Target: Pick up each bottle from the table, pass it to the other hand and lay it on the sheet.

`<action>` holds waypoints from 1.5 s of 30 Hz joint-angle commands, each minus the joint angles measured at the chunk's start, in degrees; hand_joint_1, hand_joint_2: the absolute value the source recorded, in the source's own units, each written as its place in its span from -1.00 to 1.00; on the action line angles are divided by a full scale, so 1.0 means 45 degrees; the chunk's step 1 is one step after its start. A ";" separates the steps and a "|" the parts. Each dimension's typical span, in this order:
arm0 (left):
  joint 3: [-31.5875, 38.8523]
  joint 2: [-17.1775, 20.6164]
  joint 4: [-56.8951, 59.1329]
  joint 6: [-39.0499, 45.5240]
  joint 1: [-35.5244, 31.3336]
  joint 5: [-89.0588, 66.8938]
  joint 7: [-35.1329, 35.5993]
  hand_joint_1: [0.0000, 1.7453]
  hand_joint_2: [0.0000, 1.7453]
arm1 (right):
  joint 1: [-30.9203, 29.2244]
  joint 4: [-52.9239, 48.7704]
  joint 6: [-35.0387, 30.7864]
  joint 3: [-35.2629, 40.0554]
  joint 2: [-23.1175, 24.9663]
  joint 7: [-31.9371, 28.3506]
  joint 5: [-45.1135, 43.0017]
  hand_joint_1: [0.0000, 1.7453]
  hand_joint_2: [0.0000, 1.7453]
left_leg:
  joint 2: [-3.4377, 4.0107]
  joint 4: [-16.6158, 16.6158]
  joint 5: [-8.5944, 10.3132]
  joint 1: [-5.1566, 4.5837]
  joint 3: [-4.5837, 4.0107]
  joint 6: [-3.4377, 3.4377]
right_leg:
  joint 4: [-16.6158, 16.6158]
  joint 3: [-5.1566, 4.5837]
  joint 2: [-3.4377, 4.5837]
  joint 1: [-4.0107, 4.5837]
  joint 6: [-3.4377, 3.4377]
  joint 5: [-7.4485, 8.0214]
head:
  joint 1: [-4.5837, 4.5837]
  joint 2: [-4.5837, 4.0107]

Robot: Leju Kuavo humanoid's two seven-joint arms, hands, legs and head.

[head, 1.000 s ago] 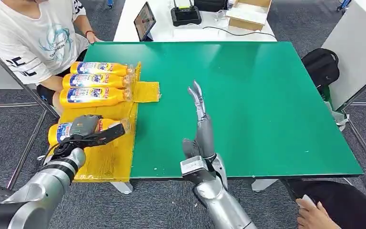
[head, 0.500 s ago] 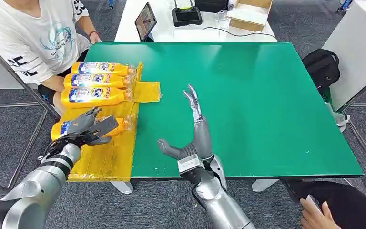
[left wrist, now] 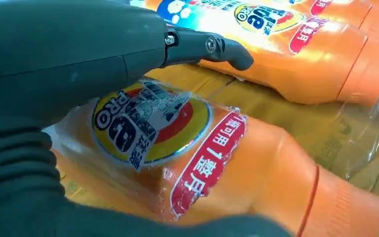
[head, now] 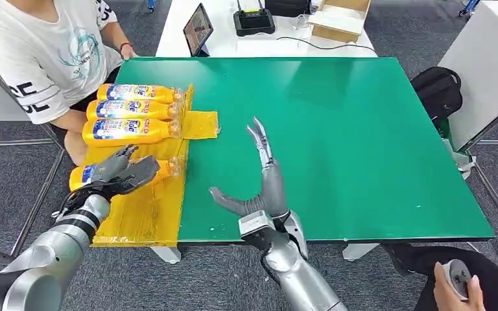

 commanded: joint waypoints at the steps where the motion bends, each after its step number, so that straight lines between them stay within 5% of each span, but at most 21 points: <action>1: 0.2599 -0.0308 0.0746 -0.1421 0.0312 0.2828 -0.1624 -1.00 -1.00 | -0.0576 0.1357 0.0416 -0.0002 -0.0246 0.0210 -0.0589 -1.00 1.00 | 0.0021 -0.0027 -0.0014 -0.0007 0.0071 0.0020 | -0.0028 0.0065 0.0008 0.0002 -0.0027 -0.0007 | 0.0005 0.0000; 10: 0.3457 -0.0504 0.0208 -0.2814 0.0417 0.4941 -0.3423 -1.00 -1.00 | -0.0553 0.1558 0.0781 -0.0306 -0.0230 0.0139 -0.0960 -1.00 1.00 | 0.0020 -0.0028 -0.0013 -0.0005 0.0086 0.0023 | -0.0032 0.0083 0.0007 0.0005 -0.0034 -0.0004 | 0.0005 0.0000; 13: 0.4614 -0.1206 -0.0632 -0.2135 0.0530 0.7619 -0.4791 -1.00 -1.00 | -0.0375 0.1512 0.0767 -0.0402 -0.0147 0.0045 -0.0812 -1.00 1.00 | -0.0007 -0.0021 -0.0005 -0.0008 0.0064 0.0017 | -0.0021 0.0065 -0.0015 -0.0001 -0.0021 -0.0007 | 0.0000 0.0000; 15: 0.3513 -0.1723 -0.2830 -0.0840 0.1313 0.9212 -0.5193 -1.00 -1.00 | -0.0229 0.1426 0.0594 -0.0386 -0.0103 -0.0035 -0.0590 -1.00 1.00 | -0.0009 -0.0019 -0.0013 0.0000 0.0081 0.0026 | -0.0030 0.0087 -0.0025 0.0011 -0.0034 -0.0012 | 0.0004 0.0000; 16: 0.2149 -0.1835 -0.4464 0.0196 0.2011 1.0536 -0.5193 -1.00 1.00 | -0.0127 0.1356 0.0405 -0.0390 -0.0083 -0.0125 -0.0483 -1.00 1.00 | -0.0024 -0.0012 -0.0011 0.0000 0.0063 0.0025 | -0.0023 0.0072 -0.0037 0.0009 -0.0027 -0.0015 | 0.0005 0.0000; 19: 0.0837 -0.2151 -0.7195 0.1577 0.3155 1.2352 -0.5193 -1.00 1.00 | 0.0065 0.1235 -0.0035 -0.0440 -0.0059 -0.0287 -0.0295 -1.00 1.00 | -0.0008 -0.0005 -0.0026 0.0007 0.0062 0.0024 | -0.0025 0.0069 -0.0023 0.0018 -0.0031 -0.0023 | 0.0000 0.0000; 23: 0.0837 -0.2151 -0.7195 0.1577 0.3155 1.2352 -0.5193 -1.00 1.00 | 0.0065 0.1235 -0.0035 -0.0440 -0.0059 -0.0287 -0.0295 -1.00 1.00 | -0.0007 -0.0004 -0.0037 0.0004 0.0068 0.0019 | -0.0015 0.0064 -0.0026 0.0016 -0.0038 -0.0036 | 0.0004 0.0000; 29: -0.1921 -0.2418 -1.2847 0.3418 0.5474 1.4450 -0.5193 -1.00 1.00 | 0.0929 0.0340 -0.1215 -0.0870 0.0027 -0.1205 -0.0335 -1.00 1.00 | -0.0001 0.0006 -0.0021 0.0005 -0.0011 0.0017 | -0.0014 -0.0010 -0.0012 0.0013 -0.0020 -0.0017 | 0.0004 0.0000; 37: -0.2190 -0.3701 -1.6912 0.2663 0.8815 1.5535 -0.5193 -1.00 1.00 | 0.3572 -0.2237 -0.2973 -0.1003 -0.0456 -0.1205 -0.0494 -1.00 1.00 | 0.0007 -0.0009 -0.0073 -0.0005 0.0047 0.0026 | -0.0036 0.0055 -0.0004 0.0007 -0.0028 -0.0050 | 0.0009 0.0000; 45: -0.2523 -0.3809 -1.7218 0.1708 0.9468 1.5751 -0.5193 -1.00 1.00 | 0.4290 -0.3298 -0.2973 -0.1536 -0.0435 -0.1205 -0.0765 -1.00 1.00 | -0.0006 -0.0006 -0.0075 -0.0008 0.0010 0.0009 | -0.0026 0.0000 -0.0021 0.0003 -0.0039 -0.0048 | -0.0005 0.0000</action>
